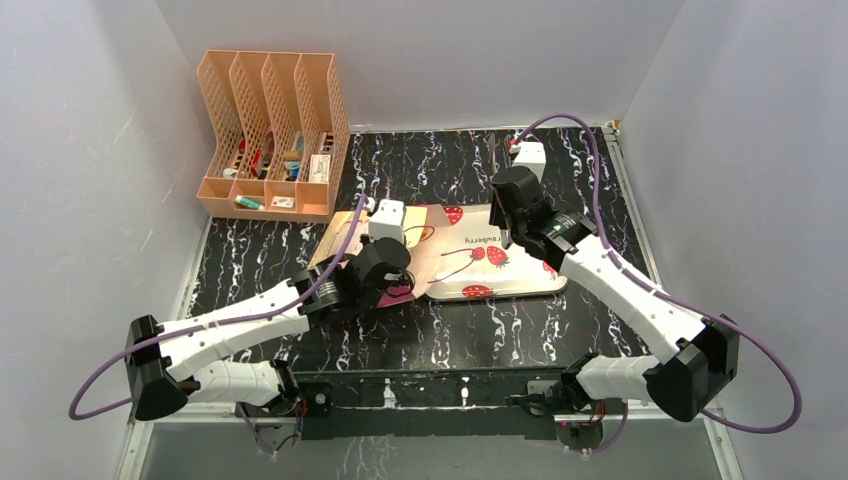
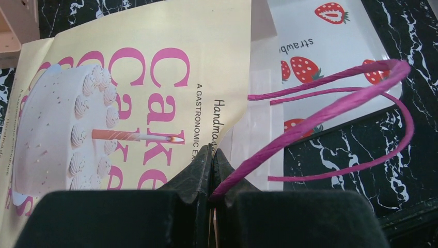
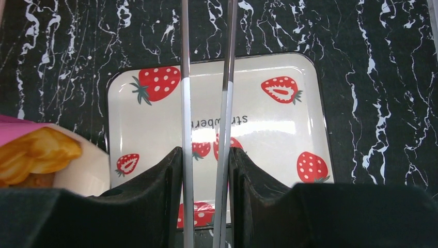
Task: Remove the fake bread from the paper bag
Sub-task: Adjust the paper bag at the center of the board.
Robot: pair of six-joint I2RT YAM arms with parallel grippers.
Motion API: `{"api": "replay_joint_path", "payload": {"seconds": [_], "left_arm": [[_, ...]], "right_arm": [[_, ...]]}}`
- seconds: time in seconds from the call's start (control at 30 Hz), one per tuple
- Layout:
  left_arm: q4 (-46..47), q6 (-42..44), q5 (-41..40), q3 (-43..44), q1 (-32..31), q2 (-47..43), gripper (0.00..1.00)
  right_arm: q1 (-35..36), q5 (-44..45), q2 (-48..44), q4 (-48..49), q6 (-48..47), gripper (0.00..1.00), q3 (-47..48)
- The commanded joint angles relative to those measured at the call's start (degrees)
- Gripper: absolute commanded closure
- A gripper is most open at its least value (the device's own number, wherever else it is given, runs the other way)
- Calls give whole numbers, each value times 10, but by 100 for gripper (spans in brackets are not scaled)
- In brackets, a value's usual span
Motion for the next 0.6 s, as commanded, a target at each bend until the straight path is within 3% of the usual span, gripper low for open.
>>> {"api": "replay_joint_path", "payload": {"seconds": [0.0, 0.03, 0.07, 0.57], "left_arm": [[-24, -50, -70, -1, -26, 0, 100], [-24, -56, -76, -2, -31, 0, 100], [-24, -61, -84, -5, -35, 1, 100], [-81, -188, -199, -11, -53, 27, 100]], "right_arm": [[0, -21, -35, -30, 30, 68, 49], [0, -30, -40, -39, 31, 77, 50], [0, -40, -45, -45, 32, 78, 51], [31, -142, -115, -136, 55, 80, 6]]}}
